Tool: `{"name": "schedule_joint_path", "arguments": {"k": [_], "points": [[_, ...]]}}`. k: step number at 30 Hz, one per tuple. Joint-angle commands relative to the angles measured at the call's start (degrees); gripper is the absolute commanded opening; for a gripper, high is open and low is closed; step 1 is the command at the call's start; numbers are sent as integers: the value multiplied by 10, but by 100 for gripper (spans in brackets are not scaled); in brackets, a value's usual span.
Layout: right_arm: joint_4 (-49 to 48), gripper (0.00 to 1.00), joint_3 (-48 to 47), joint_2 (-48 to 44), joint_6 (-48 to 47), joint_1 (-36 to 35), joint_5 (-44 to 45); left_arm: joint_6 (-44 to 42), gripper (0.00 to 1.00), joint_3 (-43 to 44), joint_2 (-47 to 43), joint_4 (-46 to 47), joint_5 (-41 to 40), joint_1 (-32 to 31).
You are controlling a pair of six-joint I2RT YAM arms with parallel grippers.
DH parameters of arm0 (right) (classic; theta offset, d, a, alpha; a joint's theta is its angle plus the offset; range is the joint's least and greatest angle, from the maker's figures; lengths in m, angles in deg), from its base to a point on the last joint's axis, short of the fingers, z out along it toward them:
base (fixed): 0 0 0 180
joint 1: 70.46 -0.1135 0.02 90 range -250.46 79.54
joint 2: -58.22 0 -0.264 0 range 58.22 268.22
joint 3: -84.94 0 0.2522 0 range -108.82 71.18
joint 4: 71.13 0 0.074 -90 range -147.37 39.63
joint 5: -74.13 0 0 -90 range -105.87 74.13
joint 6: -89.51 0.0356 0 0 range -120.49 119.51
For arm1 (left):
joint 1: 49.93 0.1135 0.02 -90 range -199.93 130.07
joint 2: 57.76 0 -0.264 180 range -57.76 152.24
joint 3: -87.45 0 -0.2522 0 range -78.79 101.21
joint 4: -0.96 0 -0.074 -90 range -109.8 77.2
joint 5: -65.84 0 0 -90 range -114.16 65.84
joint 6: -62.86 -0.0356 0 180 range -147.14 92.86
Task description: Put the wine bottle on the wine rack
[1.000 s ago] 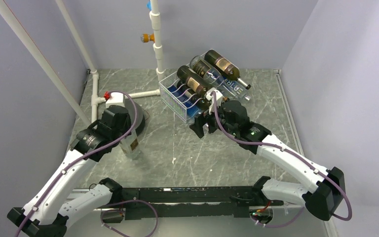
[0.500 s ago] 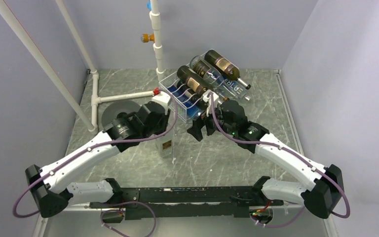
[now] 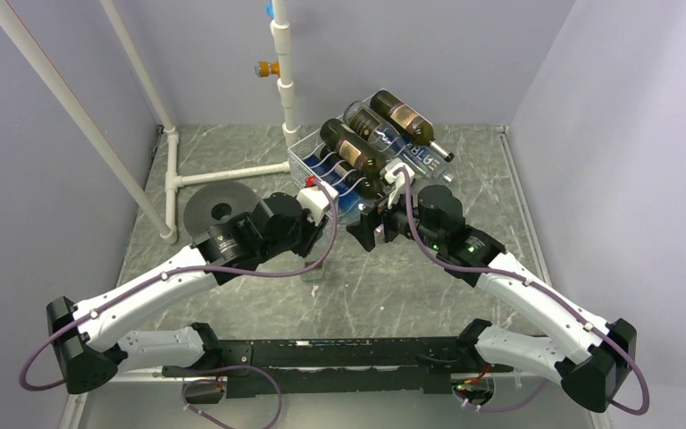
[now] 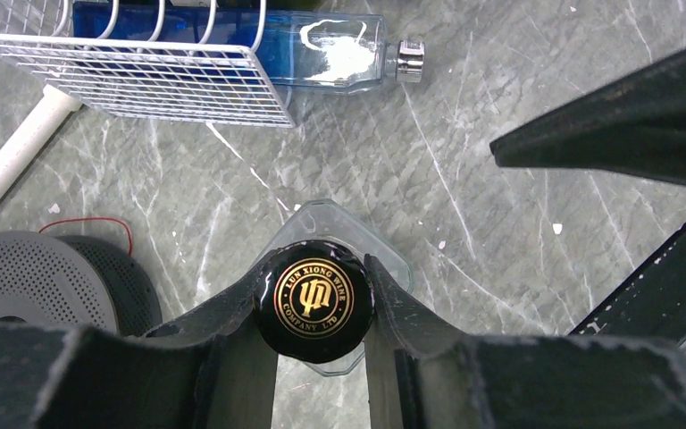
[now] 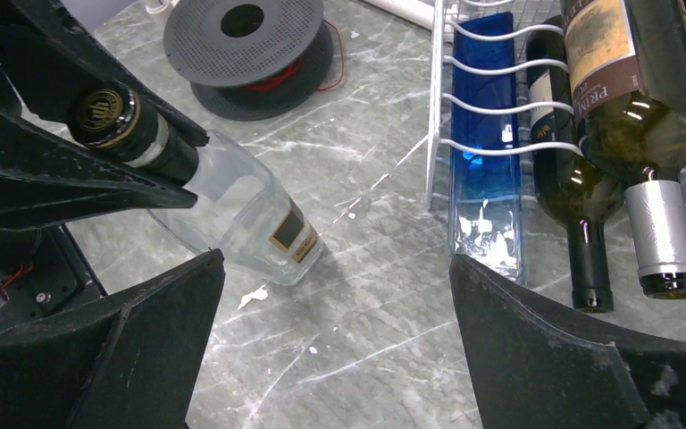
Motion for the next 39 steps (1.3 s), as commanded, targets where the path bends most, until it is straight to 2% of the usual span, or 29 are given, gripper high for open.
{"name": "schedule_joint_path", "arguments": {"k": [1, 6, 11, 13, 20, 24, 30, 31, 35, 39], "points": [[-24, 100, 1, -4, 2, -1, 11, -24, 12, -15, -37, 39, 4, -3], [-22, 100, -5, 5, 4, -1, 7, 25, 64, -22, -38, 39, -27, -2], [-22, 100, -6, 4, 2, -1, 9, 64, 81, -29, -50, 34, -56, -2], [-21, 100, -5, 4, 0, -1, 11, 77, 98, -26, -61, 26, -61, -2], [-26, 100, 1, 4, -4, -1, 11, 91, 99, -47, -137, 8, -30, -2], [-35, 100, 7, 4, -4, -1, 10, 77, 99, -125, -223, 53, 9, -2], [-43, 100, 12, 10, -3, -1, 2, 61, 100, -234, -297, 117, 44, -2], [-43, 100, 12, 10, -4, -1, 1, 53, 98, -251, -308, 136, 50, -2], [-47, 100, 17, 7, -4, -1, 2, 13, 82, -330, -340, 226, 62, -2], [-47, 100, 20, 3, -6, -1, 3, -6, 81, -400, -350, 330, 2, -2]]}}
